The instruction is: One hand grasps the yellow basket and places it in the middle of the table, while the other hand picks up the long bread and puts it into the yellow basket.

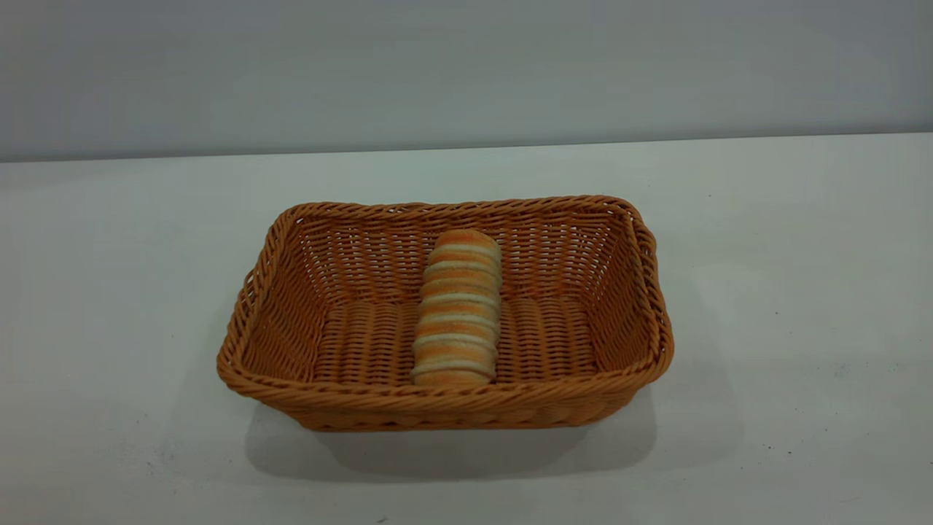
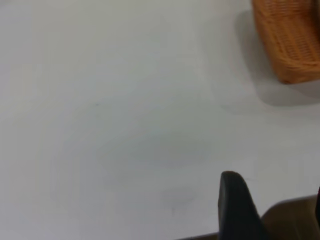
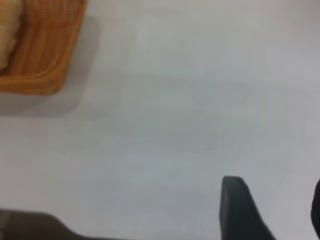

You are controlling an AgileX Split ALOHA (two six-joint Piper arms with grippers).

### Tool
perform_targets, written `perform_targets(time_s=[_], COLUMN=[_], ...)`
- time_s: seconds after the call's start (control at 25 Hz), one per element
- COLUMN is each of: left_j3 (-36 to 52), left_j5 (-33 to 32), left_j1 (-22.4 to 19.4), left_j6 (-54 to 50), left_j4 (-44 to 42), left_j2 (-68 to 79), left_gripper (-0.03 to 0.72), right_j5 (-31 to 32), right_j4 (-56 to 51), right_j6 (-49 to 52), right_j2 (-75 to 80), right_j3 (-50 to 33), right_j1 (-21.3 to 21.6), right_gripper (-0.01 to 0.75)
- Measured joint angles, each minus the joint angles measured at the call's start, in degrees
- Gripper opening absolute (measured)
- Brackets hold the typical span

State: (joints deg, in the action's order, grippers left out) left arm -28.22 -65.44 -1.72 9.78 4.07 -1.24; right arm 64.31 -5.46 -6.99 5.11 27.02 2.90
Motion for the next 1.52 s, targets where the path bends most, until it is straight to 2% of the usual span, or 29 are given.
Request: perform_targets(time_s=[0.4, 0.6, 0.92, 1.52], left_j3=[0.0, 0.0, 0.0, 0.0], left_j5=[0.0, 0.0, 0.0, 0.0], left_j1=[-0.3, 2.5, 2.5, 2.5], left_j6=[0.0, 0.0, 0.0, 0.0], left_j4=[0.0, 0.0, 0.0, 0.0], left_j2=[0.0, 0.0, 0.0, 0.0], left_gripper=[0.45, 0.45, 0.45, 0.45], right_j5=[0.0, 0.0, 0.0, 0.0], right_j4=[0.0, 0.0, 0.0, 0.0], right_j6=[0.0, 0.1, 0.1, 0.1], right_j2=[0.0, 0.0, 0.0, 0.0], right_j3=[0.0, 0.0, 0.0, 0.0], right_j1=[0.4, -1.2, -3.5, -3.5], right_gripper=[0.333, 0.333, 0.333, 0.333])
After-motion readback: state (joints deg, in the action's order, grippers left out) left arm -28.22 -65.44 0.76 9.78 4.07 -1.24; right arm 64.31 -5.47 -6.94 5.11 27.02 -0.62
